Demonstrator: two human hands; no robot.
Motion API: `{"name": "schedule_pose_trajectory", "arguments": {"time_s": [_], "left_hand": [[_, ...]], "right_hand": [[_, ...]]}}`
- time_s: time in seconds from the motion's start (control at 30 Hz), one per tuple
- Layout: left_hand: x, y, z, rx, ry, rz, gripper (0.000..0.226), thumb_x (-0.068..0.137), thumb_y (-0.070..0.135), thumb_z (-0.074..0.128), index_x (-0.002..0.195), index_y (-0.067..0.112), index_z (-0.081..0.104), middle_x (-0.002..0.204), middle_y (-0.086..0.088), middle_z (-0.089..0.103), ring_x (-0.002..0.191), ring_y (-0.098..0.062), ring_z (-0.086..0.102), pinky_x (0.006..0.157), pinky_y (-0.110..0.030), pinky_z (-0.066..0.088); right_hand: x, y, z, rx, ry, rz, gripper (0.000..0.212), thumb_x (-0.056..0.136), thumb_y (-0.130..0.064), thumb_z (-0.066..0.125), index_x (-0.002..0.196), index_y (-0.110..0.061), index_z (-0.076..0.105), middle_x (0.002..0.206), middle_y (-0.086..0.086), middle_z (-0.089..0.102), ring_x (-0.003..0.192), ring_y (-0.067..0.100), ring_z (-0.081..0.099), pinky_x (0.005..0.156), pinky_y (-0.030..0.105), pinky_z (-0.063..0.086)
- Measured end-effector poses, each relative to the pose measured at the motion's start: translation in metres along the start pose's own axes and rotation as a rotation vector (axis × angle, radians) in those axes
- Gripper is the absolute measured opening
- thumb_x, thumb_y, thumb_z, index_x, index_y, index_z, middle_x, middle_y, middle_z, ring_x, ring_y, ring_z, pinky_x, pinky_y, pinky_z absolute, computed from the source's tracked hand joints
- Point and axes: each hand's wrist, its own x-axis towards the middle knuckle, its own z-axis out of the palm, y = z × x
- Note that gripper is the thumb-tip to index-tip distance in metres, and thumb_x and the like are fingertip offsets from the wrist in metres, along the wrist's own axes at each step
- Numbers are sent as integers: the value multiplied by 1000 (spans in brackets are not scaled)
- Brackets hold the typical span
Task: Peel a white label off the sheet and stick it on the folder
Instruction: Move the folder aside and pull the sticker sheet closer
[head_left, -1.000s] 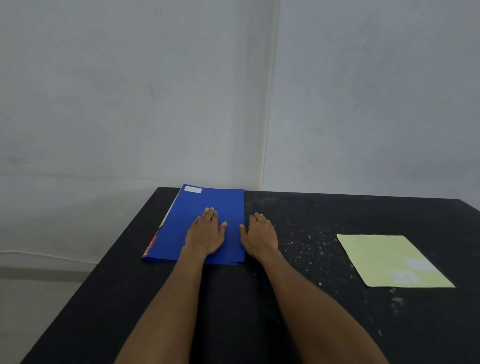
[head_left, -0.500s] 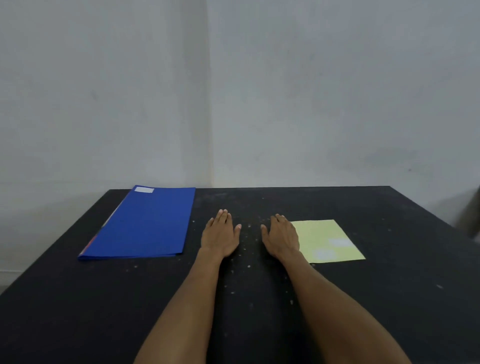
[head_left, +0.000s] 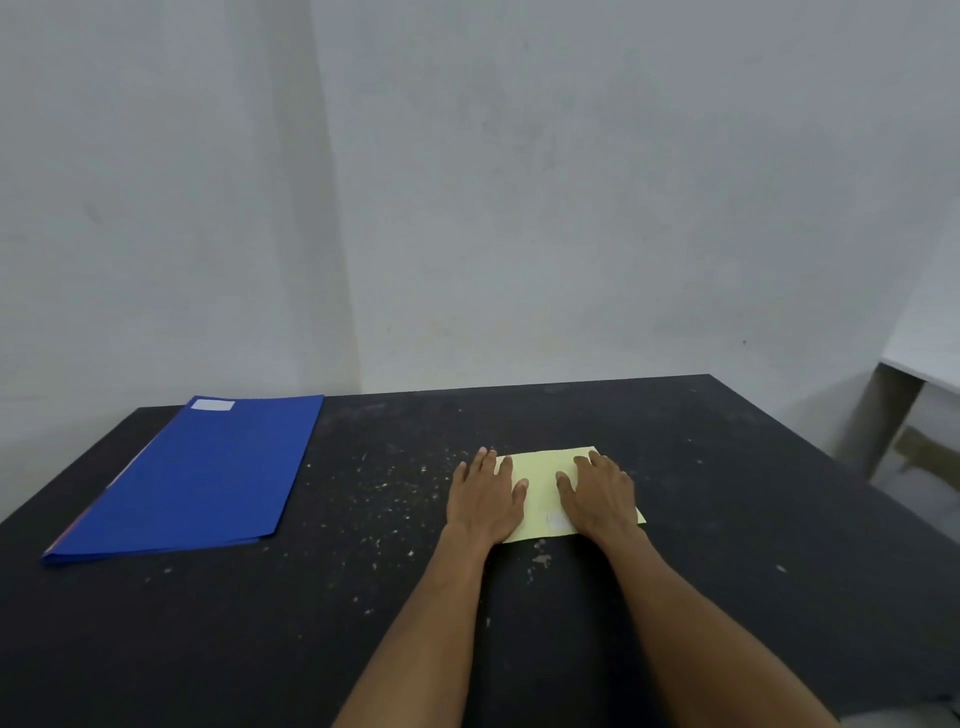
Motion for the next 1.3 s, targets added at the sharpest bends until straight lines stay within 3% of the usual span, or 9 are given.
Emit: {"name": "schedule_pose_trajectory", "arguments": {"time_s": [0.13, 0.23, 0.5, 0.7, 0.87, 1.3], "left_hand": [[-1, 8, 9, 67, 43, -2, 54, 101, 46, 30, 140, 11, 44, 148, -14, 43, 139, -30, 37, 117, -44, 26], [3, 8, 11, 87, 60, 2, 51, 99, 46, 33, 133, 11, 50, 141, -13, 48, 129, -29, 45, 112, -44, 32], [37, -4, 15, 69, 63, 16, 50, 99, 45, 33, 132, 11, 50, 141, -12, 49, 125, -29, 49, 105, -44, 39], [78, -18, 18, 14, 70, 13, 49, 100, 45, 33, 133, 12, 49, 142, -10, 47, 126, -27, 48, 101, -43, 44], [114, -30, 20, 2, 77, 7, 48, 100, 44, 33, 133, 13, 49, 142, -8, 47, 127, -26, 47, 100, -42, 43], [192, -60, 28, -21, 61, 4, 47, 100, 43, 35, 130, 11, 50, 140, -11, 48, 123, -28, 49, 99, -43, 44]], "right_hand": [[0, 9, 7, -8, 19, -10, 44, 96, -43, 38, 122, -12, 56, 133, 10, 56, 128, 30, 46, 107, 48, 36], [3, 9, 12, 10, 48, -12, 42, 95, -42, 39, 117, -12, 58, 127, 9, 58, 125, 29, 48, 107, 48, 35], [32, 1, 20, 4, 72, -7, 45, 97, -43, 38, 123, -11, 56, 133, 11, 56, 130, 29, 44, 110, 48, 32], [74, -7, 27, 0, 93, -12, 42, 96, -42, 40, 117, -11, 59, 128, 10, 59, 122, 28, 49, 104, 46, 37], [112, -15, 35, -13, 131, -29, 39, 95, -42, 42, 110, -12, 62, 120, 8, 63, 113, 26, 51, 96, 43, 40], [184, -27, 50, 74, 82, -78, 40, 95, -38, 41, 110, -8, 61, 121, 10, 62, 115, 28, 51, 99, 43, 41]]}}
